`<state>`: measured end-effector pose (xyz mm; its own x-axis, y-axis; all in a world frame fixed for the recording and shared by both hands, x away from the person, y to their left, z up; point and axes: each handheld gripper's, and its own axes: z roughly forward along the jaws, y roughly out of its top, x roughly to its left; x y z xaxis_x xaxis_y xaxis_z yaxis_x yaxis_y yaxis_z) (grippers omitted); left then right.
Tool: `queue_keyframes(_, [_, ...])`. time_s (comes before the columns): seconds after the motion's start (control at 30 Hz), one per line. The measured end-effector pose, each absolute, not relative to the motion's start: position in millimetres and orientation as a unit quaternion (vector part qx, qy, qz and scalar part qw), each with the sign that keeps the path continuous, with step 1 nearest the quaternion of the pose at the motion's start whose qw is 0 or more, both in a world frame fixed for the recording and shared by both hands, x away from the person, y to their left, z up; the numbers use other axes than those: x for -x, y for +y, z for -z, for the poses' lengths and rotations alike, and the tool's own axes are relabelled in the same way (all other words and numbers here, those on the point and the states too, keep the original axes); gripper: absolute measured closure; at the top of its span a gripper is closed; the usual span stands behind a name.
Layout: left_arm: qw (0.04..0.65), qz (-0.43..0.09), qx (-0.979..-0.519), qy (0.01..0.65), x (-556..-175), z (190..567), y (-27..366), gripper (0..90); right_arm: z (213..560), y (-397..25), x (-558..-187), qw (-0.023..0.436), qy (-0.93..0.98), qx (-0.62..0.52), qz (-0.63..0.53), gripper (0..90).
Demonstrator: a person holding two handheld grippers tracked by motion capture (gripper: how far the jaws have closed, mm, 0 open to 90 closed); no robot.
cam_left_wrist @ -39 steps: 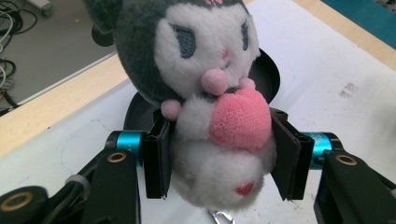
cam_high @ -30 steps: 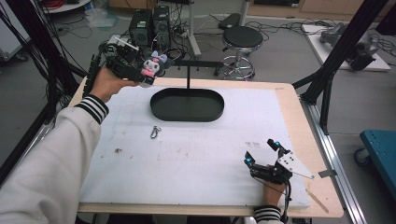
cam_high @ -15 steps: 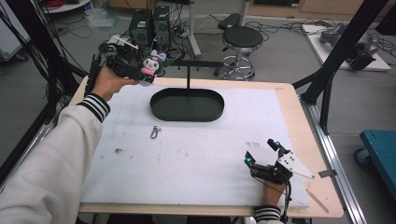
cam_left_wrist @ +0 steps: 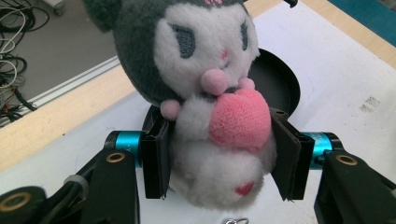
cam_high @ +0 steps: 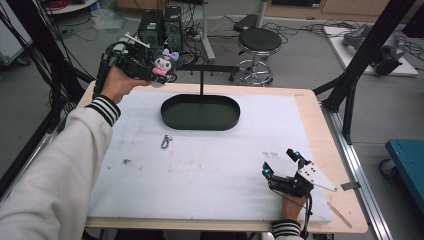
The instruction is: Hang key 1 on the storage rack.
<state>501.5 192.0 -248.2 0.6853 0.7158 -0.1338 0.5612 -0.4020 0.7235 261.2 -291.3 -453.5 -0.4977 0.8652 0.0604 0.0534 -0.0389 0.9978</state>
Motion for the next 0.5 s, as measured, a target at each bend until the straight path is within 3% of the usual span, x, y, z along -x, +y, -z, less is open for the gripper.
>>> queue_keyframes(0.5, [0.381, -0.11, -0.827, 0.398, -506.7, 251.6, 205.0, 47.3, 453.4, -291.2, -261.1, 0.327, 0.609, -0.38, -0.614, 1.3])
